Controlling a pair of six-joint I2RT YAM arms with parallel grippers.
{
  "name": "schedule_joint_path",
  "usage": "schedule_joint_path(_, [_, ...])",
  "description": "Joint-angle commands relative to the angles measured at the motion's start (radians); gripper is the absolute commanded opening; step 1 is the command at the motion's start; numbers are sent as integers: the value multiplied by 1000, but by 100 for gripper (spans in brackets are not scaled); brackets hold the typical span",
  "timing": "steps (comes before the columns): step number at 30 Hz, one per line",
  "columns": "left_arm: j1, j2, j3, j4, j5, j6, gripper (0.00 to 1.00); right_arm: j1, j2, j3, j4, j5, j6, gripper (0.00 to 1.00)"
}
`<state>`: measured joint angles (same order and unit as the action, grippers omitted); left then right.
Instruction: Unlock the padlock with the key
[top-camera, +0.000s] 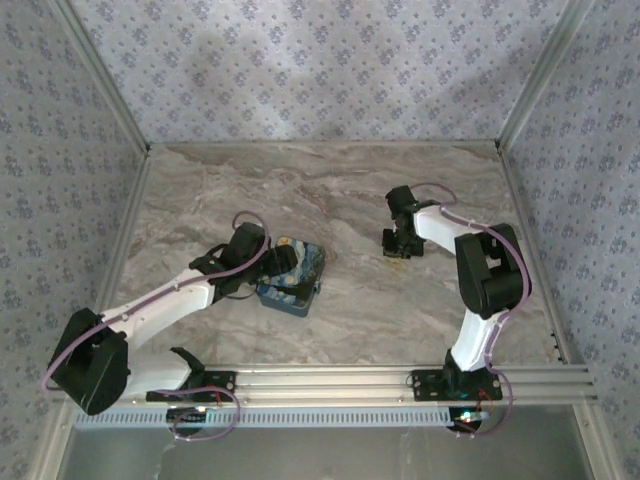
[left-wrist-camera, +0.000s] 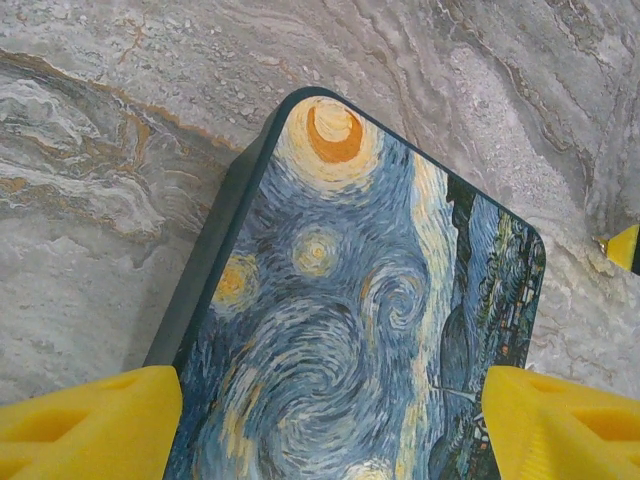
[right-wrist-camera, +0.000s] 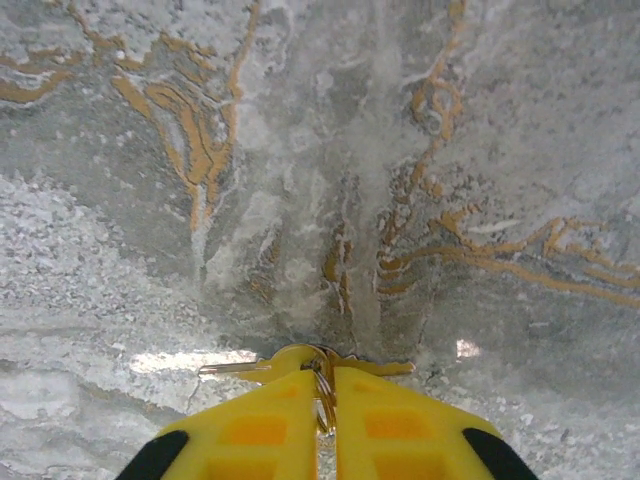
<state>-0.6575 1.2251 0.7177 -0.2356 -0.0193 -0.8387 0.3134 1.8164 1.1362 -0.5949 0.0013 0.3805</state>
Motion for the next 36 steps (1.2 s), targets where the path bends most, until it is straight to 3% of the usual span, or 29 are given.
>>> schedule_joint_path(1, [-11, -4, -11, -9, -20, -11, 79, 9, 42, 4, -16, 21, -4, 8])
schedule_joint_path(9, [-13, -8, -17, -11, -27, -18, 79, 19, -39, -39, 43, 10, -29, 0])
schedule_joint_path(16, [-21, -22, 39, -26, -31, 12, 80, 23, -267, -147, 132, -38, -38, 0])
schedule_joint_path(25, [-31, 3, 202, -17, 59, 64, 80, 47, -558, -171, 121, -156, -53, 0])
schedule_joint_path(30, [-34, 26, 267, 42, 134, 95, 72, 50, -640, -154, 126, -310, -34, 0])
schedule_joint_path(36, [-14, 62, 366, 79, 254, 201, 73, 23, -615, -149, 231, -717, 137, 0])
